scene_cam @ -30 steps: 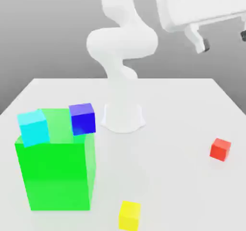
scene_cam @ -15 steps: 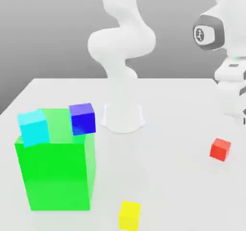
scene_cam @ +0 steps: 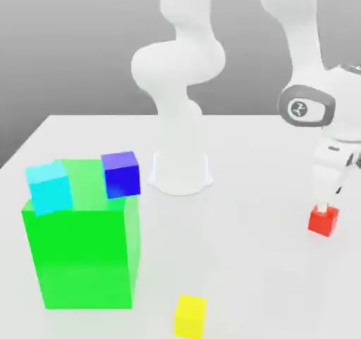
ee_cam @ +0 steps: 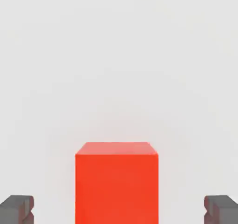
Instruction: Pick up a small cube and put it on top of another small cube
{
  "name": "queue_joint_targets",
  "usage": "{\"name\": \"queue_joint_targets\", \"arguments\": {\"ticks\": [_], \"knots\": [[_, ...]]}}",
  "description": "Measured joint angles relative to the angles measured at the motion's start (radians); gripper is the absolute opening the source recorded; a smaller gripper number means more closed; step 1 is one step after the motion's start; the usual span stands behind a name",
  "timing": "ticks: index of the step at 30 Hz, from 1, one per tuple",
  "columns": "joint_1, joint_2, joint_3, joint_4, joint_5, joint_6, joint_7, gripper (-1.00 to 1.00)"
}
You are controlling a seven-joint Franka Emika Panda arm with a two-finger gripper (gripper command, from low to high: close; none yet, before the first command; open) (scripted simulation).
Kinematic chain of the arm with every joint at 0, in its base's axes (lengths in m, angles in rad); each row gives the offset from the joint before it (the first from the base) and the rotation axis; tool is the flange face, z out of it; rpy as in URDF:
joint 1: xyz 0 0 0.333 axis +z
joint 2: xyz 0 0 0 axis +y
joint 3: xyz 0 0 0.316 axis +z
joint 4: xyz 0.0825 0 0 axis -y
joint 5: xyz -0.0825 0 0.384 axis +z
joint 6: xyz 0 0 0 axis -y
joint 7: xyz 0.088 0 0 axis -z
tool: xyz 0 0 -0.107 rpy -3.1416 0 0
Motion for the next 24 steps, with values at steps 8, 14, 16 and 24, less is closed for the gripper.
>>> {"name": "queue_joint_targets", "arguments": {"ticks": [8, 14, 16, 24], "knots": [[0.089, 0.125, -0.109, 0.024, -0.085, 0.098, 0.070, -1.00], [0.064, 0.082, -0.078, 0.017, -0.064, 0.065, 0.051, -1.00], [0.035, 0.031, -0.039, 0.006, -0.021, 0.026, 0.017, -1.00], [-0.069, -0.153, 0.037, -0.010, 0.242, -0.144, -0.242, -1.00]]}}
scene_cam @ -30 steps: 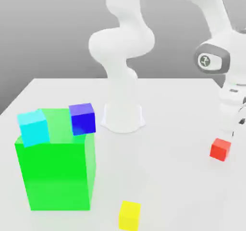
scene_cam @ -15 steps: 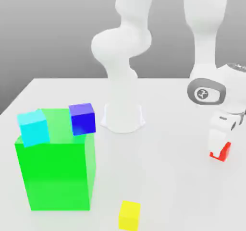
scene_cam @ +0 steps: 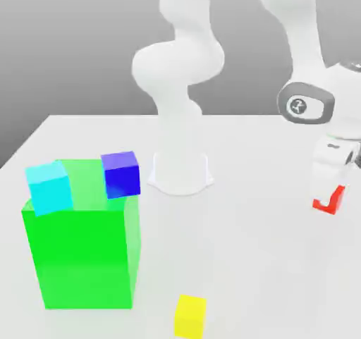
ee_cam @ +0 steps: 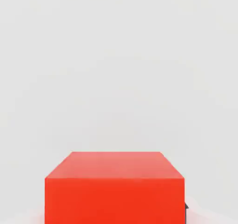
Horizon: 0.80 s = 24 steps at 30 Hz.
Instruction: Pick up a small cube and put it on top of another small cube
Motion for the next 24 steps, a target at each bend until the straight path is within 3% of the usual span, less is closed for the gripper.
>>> {"name": "queue_joint_targets", "arguments": {"ticks": [5, 10, 24], "knots": [[-0.085, -0.079, -0.052, 0.037, 0.103, -0.122, -0.215, -1.00], [-0.156, -0.156, -0.125, 0.073, 0.130, -0.243, -0.380, -1.00], [-0.386, -0.381, -0.378, 0.170, 0.011, -0.560, -0.706, -1.00]]}}
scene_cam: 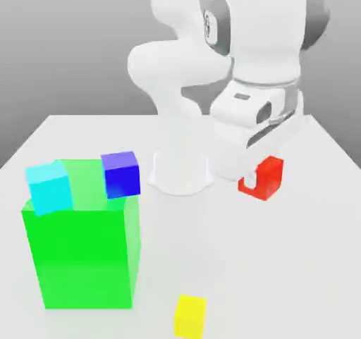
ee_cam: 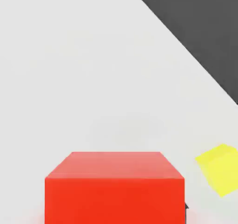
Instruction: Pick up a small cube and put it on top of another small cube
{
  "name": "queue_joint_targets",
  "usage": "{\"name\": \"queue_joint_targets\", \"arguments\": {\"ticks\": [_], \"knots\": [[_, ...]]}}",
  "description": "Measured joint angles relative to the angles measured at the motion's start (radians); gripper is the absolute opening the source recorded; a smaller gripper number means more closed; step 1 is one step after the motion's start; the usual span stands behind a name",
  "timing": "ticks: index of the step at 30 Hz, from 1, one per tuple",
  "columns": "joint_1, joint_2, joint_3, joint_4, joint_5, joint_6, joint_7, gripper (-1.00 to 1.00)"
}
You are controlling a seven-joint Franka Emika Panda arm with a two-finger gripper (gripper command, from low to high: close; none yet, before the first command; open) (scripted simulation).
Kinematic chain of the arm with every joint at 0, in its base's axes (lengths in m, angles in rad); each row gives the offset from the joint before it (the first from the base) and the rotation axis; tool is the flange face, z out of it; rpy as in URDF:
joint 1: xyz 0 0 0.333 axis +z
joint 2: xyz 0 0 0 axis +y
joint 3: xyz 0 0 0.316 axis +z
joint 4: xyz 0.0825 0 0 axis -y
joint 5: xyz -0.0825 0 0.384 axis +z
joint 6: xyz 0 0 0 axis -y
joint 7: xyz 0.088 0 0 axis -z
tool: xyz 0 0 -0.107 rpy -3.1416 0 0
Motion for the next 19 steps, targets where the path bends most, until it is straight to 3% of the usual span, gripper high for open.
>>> {"name": "queue_joint_targets", "arguments": {"ticks": [10, 15, 16, 19], "knots": [[-0.191, -0.179, -0.153, 0.070, -0.161, -0.226, -0.174, -1.00], [-0.220, -0.148, -0.193, -0.023, -0.194, -0.099, -0.198, -1.00], [-0.221, -0.141, -0.195, -0.037, -0.195, -0.079, -0.199, 1.00], [-0.221, -0.141, -0.195, -0.037, -0.195, -0.079, -0.199, 1.00]]}}
